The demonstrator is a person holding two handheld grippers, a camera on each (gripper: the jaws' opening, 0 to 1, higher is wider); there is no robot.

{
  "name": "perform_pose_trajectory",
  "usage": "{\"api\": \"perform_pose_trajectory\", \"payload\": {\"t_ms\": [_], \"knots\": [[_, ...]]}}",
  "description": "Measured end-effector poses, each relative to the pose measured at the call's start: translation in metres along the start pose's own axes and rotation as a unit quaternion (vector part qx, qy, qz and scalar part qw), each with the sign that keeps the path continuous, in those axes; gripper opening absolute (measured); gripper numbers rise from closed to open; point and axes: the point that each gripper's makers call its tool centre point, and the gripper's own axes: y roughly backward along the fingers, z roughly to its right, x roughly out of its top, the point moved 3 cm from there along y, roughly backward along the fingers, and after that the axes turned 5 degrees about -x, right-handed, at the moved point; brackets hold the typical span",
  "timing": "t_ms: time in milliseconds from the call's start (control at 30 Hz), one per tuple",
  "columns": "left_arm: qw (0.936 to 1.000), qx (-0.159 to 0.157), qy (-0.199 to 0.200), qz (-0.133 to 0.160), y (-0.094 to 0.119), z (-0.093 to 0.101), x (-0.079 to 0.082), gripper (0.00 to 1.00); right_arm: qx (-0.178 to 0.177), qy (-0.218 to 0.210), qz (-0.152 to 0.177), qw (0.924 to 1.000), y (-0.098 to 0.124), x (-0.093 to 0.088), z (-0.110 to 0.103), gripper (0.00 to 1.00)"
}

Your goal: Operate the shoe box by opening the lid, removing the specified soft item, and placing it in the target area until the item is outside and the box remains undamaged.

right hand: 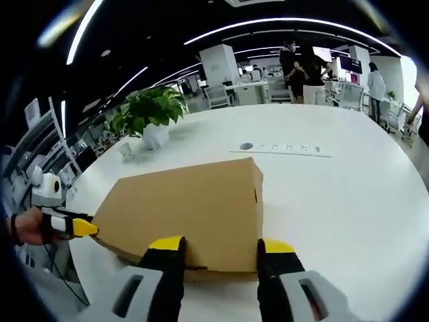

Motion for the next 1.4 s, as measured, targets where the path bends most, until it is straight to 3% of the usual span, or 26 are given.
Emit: {"api": "perform_pose_trajectory", "payload": {"t_ms": [700, 1033, 1300, 1400], "knots": [[0.9988, -0.011, -0.034, -0.035, 0.050, -0.022, -0.021, 0.44, -0.002, -0.009, -0.021, 0.9997, 0.035, -0.046, -0.059, 0.37], [0.9977, -0.002, -0.043, -0.052, 0.068, -0.026, -0.030, 0.43, 0.000, -0.008, -0.031, 0.9995, 0.041, -0.057, -0.072, 0.37], [0.9979, -0.003, -0.043, -0.048, 0.075, -0.029, -0.033, 0.43, 0.005, -0.006, -0.028, 0.9996, 0.042, -0.063, -0.078, 0.37], [0.9982, -0.003, -0.037, -0.047, 0.075, -0.030, -0.032, 0.44, 0.024, 0.002, -0.025, 0.9994, 0.042, -0.062, -0.076, 0.38]]}}
